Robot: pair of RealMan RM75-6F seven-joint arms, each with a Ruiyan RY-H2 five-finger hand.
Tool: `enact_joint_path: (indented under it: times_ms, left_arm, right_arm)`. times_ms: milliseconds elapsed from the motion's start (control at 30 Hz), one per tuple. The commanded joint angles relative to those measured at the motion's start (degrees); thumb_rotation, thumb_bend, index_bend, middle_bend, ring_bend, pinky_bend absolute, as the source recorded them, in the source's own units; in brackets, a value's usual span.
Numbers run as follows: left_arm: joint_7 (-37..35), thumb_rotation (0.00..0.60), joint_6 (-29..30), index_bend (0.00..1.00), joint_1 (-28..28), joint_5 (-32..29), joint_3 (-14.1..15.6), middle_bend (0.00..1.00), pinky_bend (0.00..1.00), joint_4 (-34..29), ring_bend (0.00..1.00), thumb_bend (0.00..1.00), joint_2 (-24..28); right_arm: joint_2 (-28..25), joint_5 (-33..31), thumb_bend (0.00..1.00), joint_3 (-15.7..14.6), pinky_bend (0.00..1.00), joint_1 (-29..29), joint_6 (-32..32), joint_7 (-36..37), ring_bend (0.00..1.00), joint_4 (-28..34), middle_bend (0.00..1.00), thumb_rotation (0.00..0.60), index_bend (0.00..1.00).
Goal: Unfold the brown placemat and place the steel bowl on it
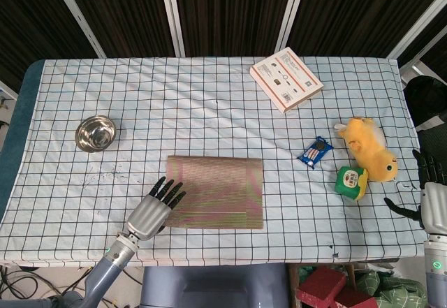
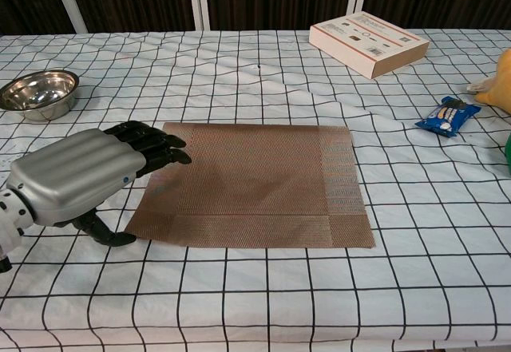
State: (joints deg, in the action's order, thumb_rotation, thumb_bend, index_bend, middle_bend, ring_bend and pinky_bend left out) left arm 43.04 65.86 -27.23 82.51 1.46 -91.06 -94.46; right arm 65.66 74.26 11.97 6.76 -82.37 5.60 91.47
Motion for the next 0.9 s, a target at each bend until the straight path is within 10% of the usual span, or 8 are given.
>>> enact_joint_path:
  times_ms: [33, 900]
  left_arm:
    - [-0.06, 0.6, 0.03, 0.12, 0.02, -0.07, -0.06, 0.06, 0.01, -0.06, 0.0, 0.15, -0.04]
    - [0.11, 0.6, -0.26, 0.17, -0.08, -0.75, -0.28, 0.06, 0.01, -0.2, 0.0, 0.15, 0.01]
  right_arm:
    - [0.0, 0.01, 0.01, -0.01, 0.16, 0.0, 0.02, 0.04, 0.0, 0.02, 0.0, 0.6, 0.0]
    - [-0.09, -0.12, 0.01, 0.0, 0.16, 0.01, 0.19, 0.18, 0.0, 0.11, 0.0, 0.6, 0.0]
